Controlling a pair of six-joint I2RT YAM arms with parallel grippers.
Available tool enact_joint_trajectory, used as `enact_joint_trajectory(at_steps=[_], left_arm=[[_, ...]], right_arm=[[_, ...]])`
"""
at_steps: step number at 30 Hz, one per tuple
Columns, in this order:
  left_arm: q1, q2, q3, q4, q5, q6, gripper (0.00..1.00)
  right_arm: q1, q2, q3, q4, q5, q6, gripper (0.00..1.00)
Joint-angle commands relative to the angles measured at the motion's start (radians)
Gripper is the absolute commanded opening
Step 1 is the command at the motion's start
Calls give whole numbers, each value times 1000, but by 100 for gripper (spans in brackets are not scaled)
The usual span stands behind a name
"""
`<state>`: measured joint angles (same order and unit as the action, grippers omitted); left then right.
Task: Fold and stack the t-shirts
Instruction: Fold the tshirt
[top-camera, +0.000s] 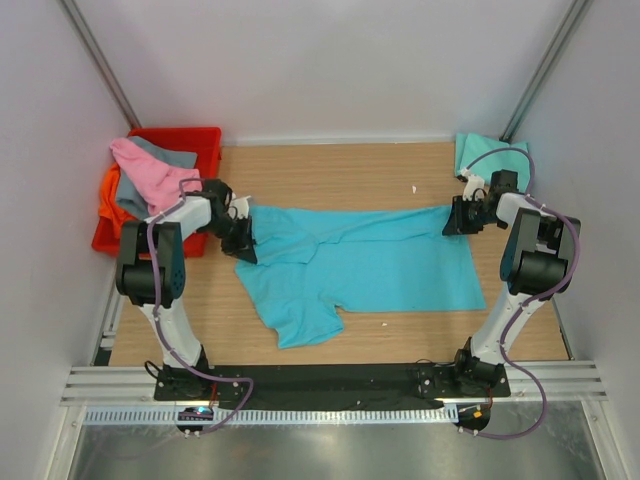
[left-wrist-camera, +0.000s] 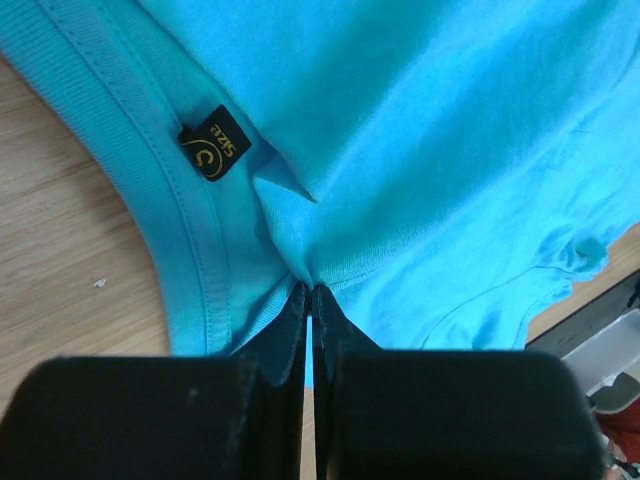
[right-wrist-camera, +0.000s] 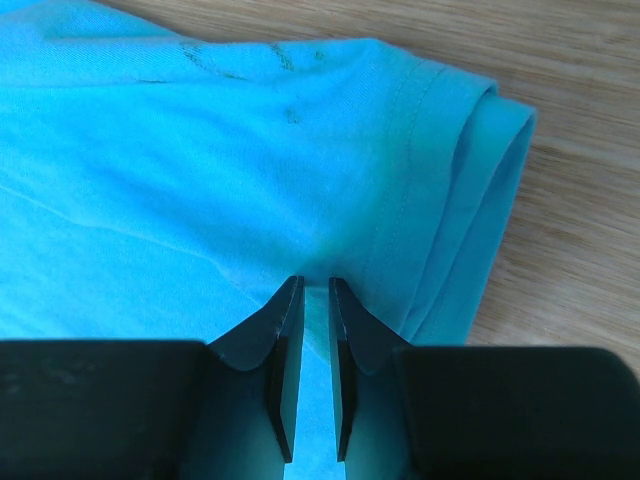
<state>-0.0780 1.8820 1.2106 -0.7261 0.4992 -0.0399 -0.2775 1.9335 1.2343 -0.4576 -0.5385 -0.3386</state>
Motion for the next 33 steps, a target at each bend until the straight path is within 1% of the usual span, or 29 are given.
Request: enact_joint_trajectory(at_steps=[1, 3, 13, 14, 18, 19, 20, 21, 22, 25, 26, 28, 30, 33], left_arm=[[6, -41, 75, -84, 68, 31, 0], [4, -55, 89, -125, 94, 34, 0], [4, -67, 70, -190, 134, 35, 0], [4, -72, 67, -196, 134, 66, 0], [1, -76, 72, -248, 145, 89, 0], [3, -86, 64, -245, 131, 90, 5], [1, -89, 64, -237, 119, 89, 21], [3, -96, 66, -219, 104, 80, 25], [3, -118, 64, -207, 85, 75, 31], [3, -176, 60, -130, 59, 46, 34], [3, -213, 60, -89, 43, 44, 37], [3, -219, 79, -69, 27, 44, 38], [3, -176, 138, -78, 4, 44, 38], [3, -101, 196, -76, 19, 44, 37]], right_arm=[[-12, 33, -10, -15, 60, -31, 22], [-14, 35, -10, -15, 58, -31, 22], [-14, 33, -7, -18, 60, -31, 22], [-14, 36, -6, -18, 61, -30, 23], [-14, 38, -4, -21, 61, -28, 22], [-14, 39, -4, -20, 60, -28, 22], [-14, 41, -1, -19, 60, -27, 22], [-14, 41, -2, -19, 61, -27, 22], [-14, 39, -2, -19, 60, -27, 23], [-14, 36, -4, -19, 58, -27, 23], [-12, 30, -6, -19, 57, -27, 23], [-14, 24, -6, -19, 51, -25, 23], [-14, 6, -9, -19, 32, -20, 22], [-14, -43, 4, -39, -14, -11, 22]])
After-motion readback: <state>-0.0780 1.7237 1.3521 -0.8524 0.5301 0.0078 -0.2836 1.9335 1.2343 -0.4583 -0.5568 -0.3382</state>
